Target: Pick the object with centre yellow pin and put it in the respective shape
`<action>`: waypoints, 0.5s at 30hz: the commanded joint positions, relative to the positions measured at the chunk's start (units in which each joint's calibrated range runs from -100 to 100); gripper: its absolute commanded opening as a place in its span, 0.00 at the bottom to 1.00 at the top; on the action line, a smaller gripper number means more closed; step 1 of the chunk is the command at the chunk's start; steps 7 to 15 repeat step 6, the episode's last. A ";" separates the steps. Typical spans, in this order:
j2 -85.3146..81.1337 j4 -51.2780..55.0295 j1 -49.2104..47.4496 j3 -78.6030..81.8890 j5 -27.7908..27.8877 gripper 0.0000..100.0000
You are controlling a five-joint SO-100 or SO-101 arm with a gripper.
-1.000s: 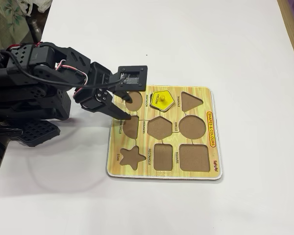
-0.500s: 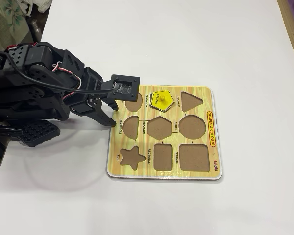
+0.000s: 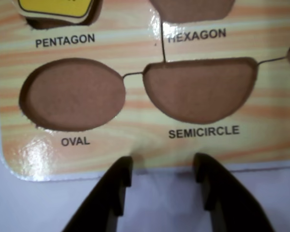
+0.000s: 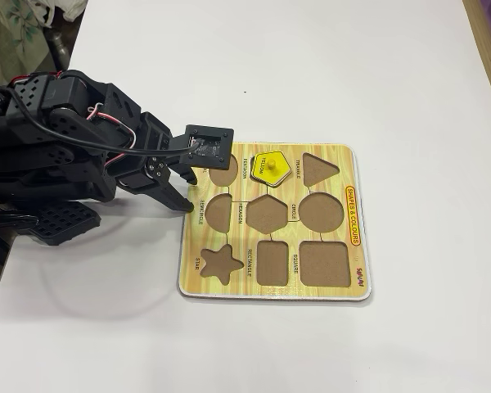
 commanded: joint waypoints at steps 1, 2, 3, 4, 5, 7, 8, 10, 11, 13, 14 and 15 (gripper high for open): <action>0.59 1.22 0.44 0.36 0.14 0.16; 0.59 1.22 0.44 0.36 0.19 0.16; 0.59 1.22 0.44 0.36 0.19 0.16; 0.59 1.22 0.44 0.36 0.19 0.16; 0.59 1.22 0.44 0.36 0.19 0.16; 0.59 1.22 0.34 0.36 0.19 0.16; 0.59 1.22 0.34 0.36 0.19 0.16; 0.59 1.22 0.34 0.36 0.19 0.16; 0.59 1.22 0.34 0.36 0.19 0.16; 0.59 1.22 0.34 0.36 0.19 0.16; 0.59 1.22 0.34 0.36 0.19 0.16; 0.59 1.22 0.34 0.36 0.19 0.16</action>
